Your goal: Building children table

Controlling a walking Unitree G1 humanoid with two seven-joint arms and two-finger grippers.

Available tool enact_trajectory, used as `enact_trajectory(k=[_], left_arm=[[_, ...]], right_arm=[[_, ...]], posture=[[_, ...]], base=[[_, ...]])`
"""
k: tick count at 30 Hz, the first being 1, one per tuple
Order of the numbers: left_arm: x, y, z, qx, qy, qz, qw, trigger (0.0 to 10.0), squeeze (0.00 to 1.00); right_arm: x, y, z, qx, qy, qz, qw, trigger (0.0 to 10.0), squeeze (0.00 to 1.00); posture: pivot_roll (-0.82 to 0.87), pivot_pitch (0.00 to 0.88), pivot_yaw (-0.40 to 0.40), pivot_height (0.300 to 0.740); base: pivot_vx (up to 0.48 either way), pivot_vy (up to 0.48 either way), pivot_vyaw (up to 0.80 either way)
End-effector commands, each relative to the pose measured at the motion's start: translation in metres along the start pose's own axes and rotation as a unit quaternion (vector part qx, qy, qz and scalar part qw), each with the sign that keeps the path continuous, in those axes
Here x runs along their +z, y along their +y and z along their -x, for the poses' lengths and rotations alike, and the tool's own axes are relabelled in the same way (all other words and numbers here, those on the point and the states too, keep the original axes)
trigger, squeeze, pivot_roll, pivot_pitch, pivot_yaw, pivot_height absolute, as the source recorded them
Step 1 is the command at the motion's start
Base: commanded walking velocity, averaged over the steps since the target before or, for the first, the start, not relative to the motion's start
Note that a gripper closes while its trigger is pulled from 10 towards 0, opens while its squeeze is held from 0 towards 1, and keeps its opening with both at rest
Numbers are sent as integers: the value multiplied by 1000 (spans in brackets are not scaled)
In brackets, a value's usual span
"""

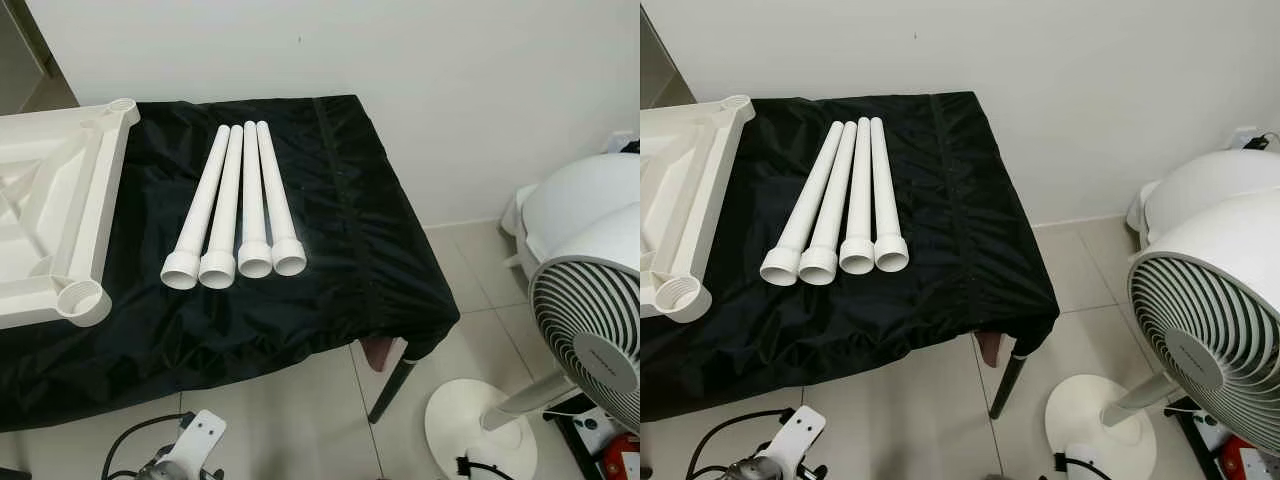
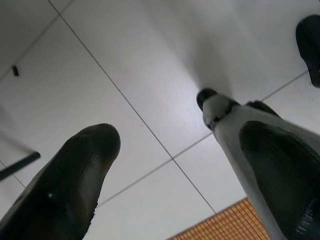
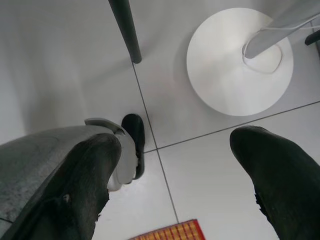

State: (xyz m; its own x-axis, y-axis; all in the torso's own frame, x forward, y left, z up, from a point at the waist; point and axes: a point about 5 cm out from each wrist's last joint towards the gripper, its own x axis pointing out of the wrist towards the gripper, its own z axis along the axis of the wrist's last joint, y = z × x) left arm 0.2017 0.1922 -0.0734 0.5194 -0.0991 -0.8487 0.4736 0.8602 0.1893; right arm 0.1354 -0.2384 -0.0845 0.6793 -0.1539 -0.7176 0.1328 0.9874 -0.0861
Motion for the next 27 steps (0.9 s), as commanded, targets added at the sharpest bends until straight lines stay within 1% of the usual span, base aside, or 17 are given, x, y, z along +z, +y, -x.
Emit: enact_trajectory(k=[1, 2, 4, 5, 7, 8, 12, 14, 15, 16, 18, 19, 20, 24, 26, 27], left_arm=[[-1, 2, 0, 31, 7, -9, 999, 10000, 0], [3, 4, -1, 35, 1, -4, 999, 10000, 0], [6, 6, -1, 38, -3, 1, 999, 10000, 0], [8, 10, 0, 48, -6, 9, 999, 10000, 0], [7, 11, 0, 50, -7, 17, 999, 10000, 0], [7, 10, 0, 49, -8, 16, 999, 10000, 0], [5, 8, 0, 46, -12, 17, 999, 10000, 0], [3, 5, 0, 45, -12, 30, 998, 10000, 0], [-1, 2, 0, 45, -9, 38, 998, 10000, 0], [-1, 2, 0, 45, -9, 38, 998, 10000, 0], [-7, -4, 0, 41, -3, 50, 998, 10000, 0], [-7, -4, 0, 41, -3, 50, 998, 10000, 0], [-11, -7, 1, 40, 0, 51, 998, 10000, 0], [-19, -7, 2, 50, 6, 51, 997, 10000, 0], [-26, -4, 4, 66, 10, 65, 996, 10000, 0], [-26, -4, 4, 66, 10, 65, 996, 10000, 0]], right_arm=[[-6, -3, 2, -6, 10, -14, 1000, 10000, 0], [-5, -2, 2, 1, 7, -15, 1000, 10000, 0], [-5, -1, 2, 7, 5, -16, 1000, 10000, 0], [-4, 0, 1, 10, 5, -12, 1000, 10000, 0], [-3, 2, 1, 10, 6, -16, 1000, 10000, 0], [-1, 2, -1, 13, 7, -18, 1000, 10000, 0], [2, 4, -2, 19, 9, -11, 1000, 10000, 0], [6, 5, -4, 35, 7, 2, 999, 10000, 0], [11, 5, -6, 41, 4, 14, 999, 10000, 0], [11, 5, -6, 41, 4, 14, 999, 10000, 0], [18, 5, -9, 46, -5, 24, 999, 10000, 0], [18, 5, -9, 46, -5, 24, 999, 10000, 0], [23, 5, -11, 43, -12, 29, 999, 10000, 0], [30, 5, -13, 39, -23, 39, 998, 10000, 0], [35, 10, -15, 44, -32, 52, 997, 10000, 0], [35, 10, -15, 44, -32, 52, 997, 10000, 0]], posture=[[-149, 68, 66, 740], [-132, 51, 51, 740], [-132, 51, 51, 740], [-112, 36, 23, 740], [-98, 22, 10, 740], [-71, 5, -14, 740], [-49, 3, -38, 740], [-49, 3, -38, 740], [-3, 0, -76, 740], [-3, 0, -76, 740], [2, 0, -75, 740], [2, 0, -75, 740], [14, 0, -75, 740], [22, 0, -81, 740], [39, 0, -77, 740], [39, 0, -77, 740]], base=[[0, 0, 0], [0, 0, 0], [0, 0, 0], [0, 0, 0], [0, 0, 0], [0, 0, 0], [0, 0, 0], [0, 0, 0], [0, 0, 0], [0, 0, 0], [0, 0, 0], [0, 0, 0], [0, 0, 0], [0, 0, 0], [0, 0, 0], [0, 0, 0]])
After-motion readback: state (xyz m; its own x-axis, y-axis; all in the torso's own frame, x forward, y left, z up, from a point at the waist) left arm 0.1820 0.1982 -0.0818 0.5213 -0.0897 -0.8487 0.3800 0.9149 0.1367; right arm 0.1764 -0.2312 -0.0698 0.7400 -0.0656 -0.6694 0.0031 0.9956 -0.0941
